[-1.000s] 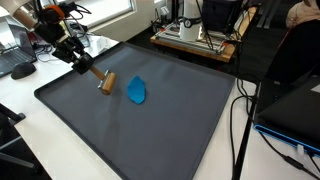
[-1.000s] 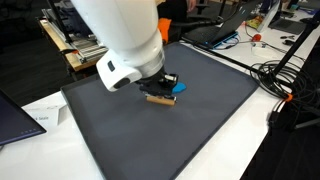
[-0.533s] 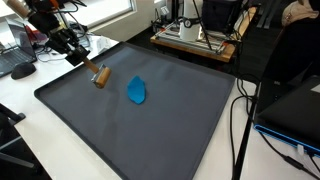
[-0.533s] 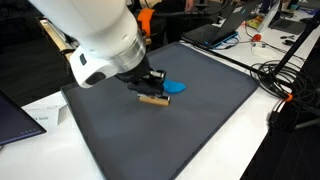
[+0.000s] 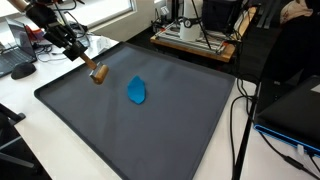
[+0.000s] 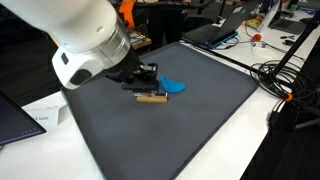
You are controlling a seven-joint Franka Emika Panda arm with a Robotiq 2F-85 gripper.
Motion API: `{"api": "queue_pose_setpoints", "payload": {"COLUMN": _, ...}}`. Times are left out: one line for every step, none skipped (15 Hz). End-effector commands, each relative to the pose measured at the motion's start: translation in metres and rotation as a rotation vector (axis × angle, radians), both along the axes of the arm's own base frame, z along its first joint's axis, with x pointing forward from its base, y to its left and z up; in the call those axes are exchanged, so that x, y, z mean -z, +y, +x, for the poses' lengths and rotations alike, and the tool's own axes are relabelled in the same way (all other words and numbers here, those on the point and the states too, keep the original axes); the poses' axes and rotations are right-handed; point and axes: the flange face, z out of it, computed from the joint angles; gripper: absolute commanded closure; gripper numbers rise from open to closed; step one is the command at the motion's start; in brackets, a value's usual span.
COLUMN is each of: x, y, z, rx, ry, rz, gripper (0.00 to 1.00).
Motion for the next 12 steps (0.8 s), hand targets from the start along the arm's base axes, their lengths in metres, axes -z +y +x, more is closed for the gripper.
{"api": "queue_pose_setpoints", "payload": {"x": -0.016, "y": -0.004, "z": -0.019, "rx": -0.071, "ry": -0.044, "rz": 0.121, "gripper": 0.78}}
{"api": "queue_pose_setpoints", "payload": {"x": -0.016, "y": -0.004, "z": -0.025, "rx": -0.1, "ry": -0.05, "rz": 0.15, "gripper": 0.78}}
{"api": "queue_pose_setpoints", "payload": {"x": -0.017, "y": -0.006, "z": -0.031, "rx": -0.119, "ry": -0.053, "rz": 0.164, "gripper": 0.78}}
{"api": "queue_pose_setpoints", "payload": {"x": -0.019, "y": -0.006, "z": -0.038, "rx": -0.147, "ry": -0.054, "rz": 0.183, "gripper": 0.78}}
{"api": "queue_pose_setpoints", "payload": {"x": -0.021, "y": -0.005, "z": -0.045, "rx": -0.172, "ry": -0.056, "rz": 0.195, "gripper": 0.78}}
{"api": "queue_pose_setpoints", "payload": {"x": -0.022, "y": -0.004, "z": -0.053, "rx": -0.199, "ry": -0.062, "rz": 0.205, "gripper": 0.78}}
{"api": "queue_pose_setpoints", "payload": {"x": -0.024, "y": -0.002, "z": -0.058, "rx": -0.219, "ry": -0.076, "rz": 0.214, "gripper": 0.78}}
{"api": "queue_pose_setpoints", "payload": {"x": -0.026, "y": 0.0, "z": -0.064, "rx": -0.232, "ry": -0.092, "rz": 0.227, "gripper": 0.78}}
{"api": "queue_pose_setpoints", "payload": {"x": -0.03, "y": 0.001, "z": -0.068, "rx": -0.239, "ry": -0.115, "rz": 0.231, "gripper": 0.78}}
{"api": "queue_pose_setpoints", "payload": {"x": -0.034, "y": 0.002, "z": -0.07, "rx": -0.234, "ry": -0.154, "rz": 0.226, "gripper": 0.78}}
{"api": "queue_pose_setpoints", "payload": {"x": -0.038, "y": 0.003, "z": -0.071, "rx": -0.227, "ry": -0.194, "rz": 0.225, "gripper": 0.78}}
{"api": "queue_pose_setpoints", "payload": {"x": -0.041, "y": 0.006, "z": -0.075, "rx": -0.234, "ry": -0.223, "rz": 0.223, "gripper": 0.78}}
